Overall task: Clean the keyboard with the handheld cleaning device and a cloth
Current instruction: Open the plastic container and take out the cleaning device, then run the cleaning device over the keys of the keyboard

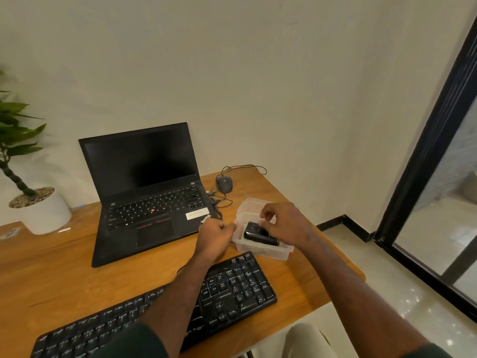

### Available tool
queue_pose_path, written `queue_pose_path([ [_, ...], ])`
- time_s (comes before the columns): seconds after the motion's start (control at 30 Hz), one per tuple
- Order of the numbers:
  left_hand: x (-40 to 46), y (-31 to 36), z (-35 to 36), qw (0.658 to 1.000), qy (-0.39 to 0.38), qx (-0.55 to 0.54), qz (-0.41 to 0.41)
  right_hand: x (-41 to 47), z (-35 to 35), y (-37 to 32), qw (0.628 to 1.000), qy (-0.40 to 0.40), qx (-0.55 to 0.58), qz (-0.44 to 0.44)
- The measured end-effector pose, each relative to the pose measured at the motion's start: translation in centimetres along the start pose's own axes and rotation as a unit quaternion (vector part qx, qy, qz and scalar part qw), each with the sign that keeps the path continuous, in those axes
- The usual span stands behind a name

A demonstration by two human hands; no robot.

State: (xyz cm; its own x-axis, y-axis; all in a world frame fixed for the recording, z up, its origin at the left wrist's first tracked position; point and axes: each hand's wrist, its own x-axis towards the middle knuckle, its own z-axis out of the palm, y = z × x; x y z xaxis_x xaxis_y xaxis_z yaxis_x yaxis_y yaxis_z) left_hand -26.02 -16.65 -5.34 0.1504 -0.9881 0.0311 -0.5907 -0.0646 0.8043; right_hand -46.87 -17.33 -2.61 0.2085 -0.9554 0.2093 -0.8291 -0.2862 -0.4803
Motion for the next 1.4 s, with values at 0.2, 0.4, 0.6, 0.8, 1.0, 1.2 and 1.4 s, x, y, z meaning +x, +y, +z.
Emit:
queue_pose_path([
  [0.2,-1.2,-1.6,-2.3,0.998,-0.009,0.058,0.026,-0.4,0.5,-0.1,0.985,-0.065,-0.158,-0.024],
  [0.4,-3.2,-3.0,-2.8,0.992,-0.009,0.109,0.058,-0.6,0.9,0.0,0.983,-0.025,-0.174,-0.044],
  [0.6,-4.9,-1.6,-1.7,0.993,0.023,0.095,0.069,-3.2,-0.4,-0.3,0.996,0.015,-0.018,-0.09],
  [0.8,-7.7,-2.3,-4.9,0.977,0.032,0.131,0.162,-4.9,0.1,-4.8,0.973,0.108,0.168,-0.114],
  [1.0,-10.1,-9.2,-14.9,0.964,0.065,0.19,0.173,-8.0,4.6,-12.9,0.916,0.029,0.398,-0.031],
  [1.2,-15.8,-18.3,-21.7,0.976,0.132,0.17,0.036,-9.4,8.4,-18.6,0.849,-0.083,0.521,0.0],
  [1.4,-18.8,-21.2,-22.7,0.991,0.133,0.019,0.004,-9.5,10.3,-20.9,0.833,-0.066,0.548,0.029],
])
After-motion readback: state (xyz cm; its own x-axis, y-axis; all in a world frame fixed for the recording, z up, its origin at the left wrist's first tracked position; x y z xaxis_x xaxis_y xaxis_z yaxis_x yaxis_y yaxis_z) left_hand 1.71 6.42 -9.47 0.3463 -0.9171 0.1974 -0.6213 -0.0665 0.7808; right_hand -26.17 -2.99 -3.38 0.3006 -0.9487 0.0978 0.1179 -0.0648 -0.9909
